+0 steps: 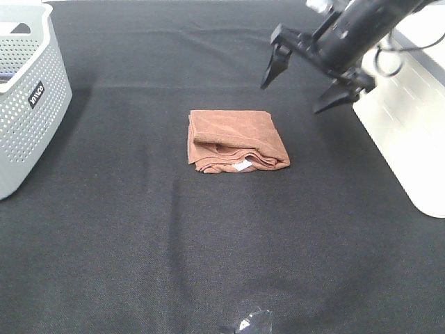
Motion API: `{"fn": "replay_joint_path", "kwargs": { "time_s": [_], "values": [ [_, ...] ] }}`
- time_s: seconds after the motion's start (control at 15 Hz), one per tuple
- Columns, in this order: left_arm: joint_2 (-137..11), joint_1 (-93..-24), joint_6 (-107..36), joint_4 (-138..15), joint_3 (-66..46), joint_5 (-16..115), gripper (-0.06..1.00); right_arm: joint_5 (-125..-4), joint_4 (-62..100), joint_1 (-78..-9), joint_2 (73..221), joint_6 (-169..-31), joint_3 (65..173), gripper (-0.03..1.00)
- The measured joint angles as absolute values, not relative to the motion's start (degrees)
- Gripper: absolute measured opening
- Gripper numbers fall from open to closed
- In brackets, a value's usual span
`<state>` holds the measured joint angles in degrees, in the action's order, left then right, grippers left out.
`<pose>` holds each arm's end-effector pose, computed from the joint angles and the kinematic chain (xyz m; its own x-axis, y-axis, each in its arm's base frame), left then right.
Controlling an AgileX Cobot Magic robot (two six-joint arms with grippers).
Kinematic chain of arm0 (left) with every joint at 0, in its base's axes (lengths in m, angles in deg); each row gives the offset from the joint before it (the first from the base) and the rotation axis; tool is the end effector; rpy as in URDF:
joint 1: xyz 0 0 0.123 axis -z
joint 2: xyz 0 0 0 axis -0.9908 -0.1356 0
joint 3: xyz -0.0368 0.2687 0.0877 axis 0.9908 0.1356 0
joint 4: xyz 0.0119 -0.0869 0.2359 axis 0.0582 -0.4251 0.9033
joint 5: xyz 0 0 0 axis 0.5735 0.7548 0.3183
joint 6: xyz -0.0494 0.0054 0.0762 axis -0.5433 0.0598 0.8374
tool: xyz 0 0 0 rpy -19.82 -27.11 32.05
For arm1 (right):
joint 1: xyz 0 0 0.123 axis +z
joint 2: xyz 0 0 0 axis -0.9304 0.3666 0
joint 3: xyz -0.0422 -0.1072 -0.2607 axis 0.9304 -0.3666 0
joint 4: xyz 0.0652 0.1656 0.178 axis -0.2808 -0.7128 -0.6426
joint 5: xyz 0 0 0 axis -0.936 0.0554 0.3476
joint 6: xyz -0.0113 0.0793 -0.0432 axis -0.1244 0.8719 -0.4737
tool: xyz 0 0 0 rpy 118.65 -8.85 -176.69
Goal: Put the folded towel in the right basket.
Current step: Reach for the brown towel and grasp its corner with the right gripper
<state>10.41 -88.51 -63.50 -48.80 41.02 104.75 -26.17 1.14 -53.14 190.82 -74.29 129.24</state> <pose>-0.0045 -0.0018 0.2799 -0.4294 0.0428 -0.9021 -0.0594 0.9954 0.0755 0.4149 0.1442 0.2068 -0.9572 0.0837 -0.2769 -0.0415 0.9075 0.4179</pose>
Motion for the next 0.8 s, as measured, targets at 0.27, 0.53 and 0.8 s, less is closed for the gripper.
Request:
{"fn": "replay_joint_path", "kwargs": {
  "time_s": [0.27, 0.53, 0.8],
  "values": [
    [10.4, -88.5, -63.5, -48.8, 41.0, 104.8, 0.99, -26.4, 0.2, -53.1, 199.0, -74.3, 134.6, 0.96],
    [10.4, -88.5, -63.5, -48.8, 41.0, 104.8, 0.99, -25.3, -0.3, -53.1, 204.3, -74.3, 141.0, 0.96],
    [10.4, -88.5, -63.5, -48.8, 41.0, 104.8, 0.99, -25.4, -0.2, -53.1, 208.3, -75.4, 143.1, 0.95]
  ]
}}
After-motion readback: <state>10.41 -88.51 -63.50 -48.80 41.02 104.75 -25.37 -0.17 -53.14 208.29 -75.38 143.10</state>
